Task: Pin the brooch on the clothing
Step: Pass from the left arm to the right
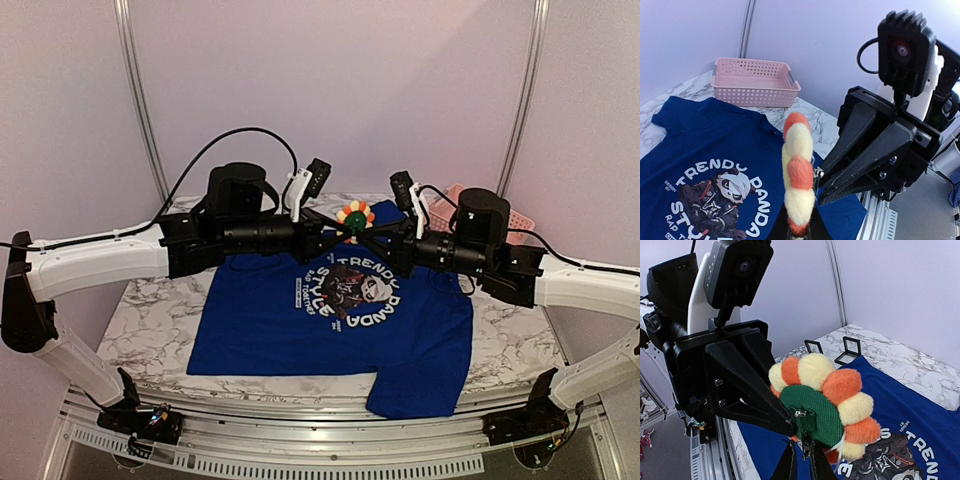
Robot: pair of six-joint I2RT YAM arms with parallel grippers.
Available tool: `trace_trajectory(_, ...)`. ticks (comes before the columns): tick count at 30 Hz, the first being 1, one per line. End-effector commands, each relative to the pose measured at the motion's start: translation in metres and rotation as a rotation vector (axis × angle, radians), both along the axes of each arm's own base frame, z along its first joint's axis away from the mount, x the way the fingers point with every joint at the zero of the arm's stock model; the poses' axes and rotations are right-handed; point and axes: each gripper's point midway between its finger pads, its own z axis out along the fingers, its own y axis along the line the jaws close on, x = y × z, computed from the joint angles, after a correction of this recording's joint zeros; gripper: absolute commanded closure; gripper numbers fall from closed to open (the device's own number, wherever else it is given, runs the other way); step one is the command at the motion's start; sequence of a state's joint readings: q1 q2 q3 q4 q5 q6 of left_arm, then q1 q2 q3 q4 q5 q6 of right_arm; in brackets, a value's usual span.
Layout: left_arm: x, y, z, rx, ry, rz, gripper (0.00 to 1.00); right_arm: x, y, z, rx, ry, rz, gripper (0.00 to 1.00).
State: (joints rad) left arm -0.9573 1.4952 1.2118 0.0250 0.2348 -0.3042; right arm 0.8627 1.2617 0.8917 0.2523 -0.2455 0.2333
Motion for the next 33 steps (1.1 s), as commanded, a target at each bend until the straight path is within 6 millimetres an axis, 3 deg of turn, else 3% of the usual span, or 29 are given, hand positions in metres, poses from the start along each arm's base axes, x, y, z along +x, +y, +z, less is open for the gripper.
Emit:
trace_trajectory(1, -0.011, -0.011, 0.01, -0.03, -0.026, -0.064, 1.0, 0.005, 0.004, 0.012, 0.014, -0.018, -0.011, 0.91)
trace_trajectory(8, -0.009, 0.0, -0.006, 0.033, -0.085, -0.077, 1.0, -0.01, -0.012, 0.012, -0.084, -0.015, 0.044, 0.81)
trace_trajectory(14, -0.041, -0.002, -0.027, 0.148, -0.29, -0.319, 1.0, -0.029, -0.034, 0.035, -0.083, -0.029, 0.134, 0.66)
trace_trajectory(17, -0.044, 0.003, -0.033, 0.208, -0.324, -0.349, 1.0, -0.035, -0.028, 0.034, -0.13, -0.022, 0.202, 0.57)
trace_trajectory(21, -0.05, 0.004, -0.026, 0.202, -0.331, -0.369, 1.0, -0.043, -0.011, 0.023, -0.184, 0.009, 0.335, 0.45)
trace_trajectory(26, -0.058, 0.004, -0.025, 0.198, -0.327, -0.383, 1.0, -0.051, 0.001, 0.019, -0.188, 0.004, 0.452, 0.45)
trace_trajectory(33, -0.061, 0.005, -0.021, 0.183, -0.342, -0.392, 1.0, -0.047, 0.005, 0.002, -0.209, 0.062, 0.455, 0.63)
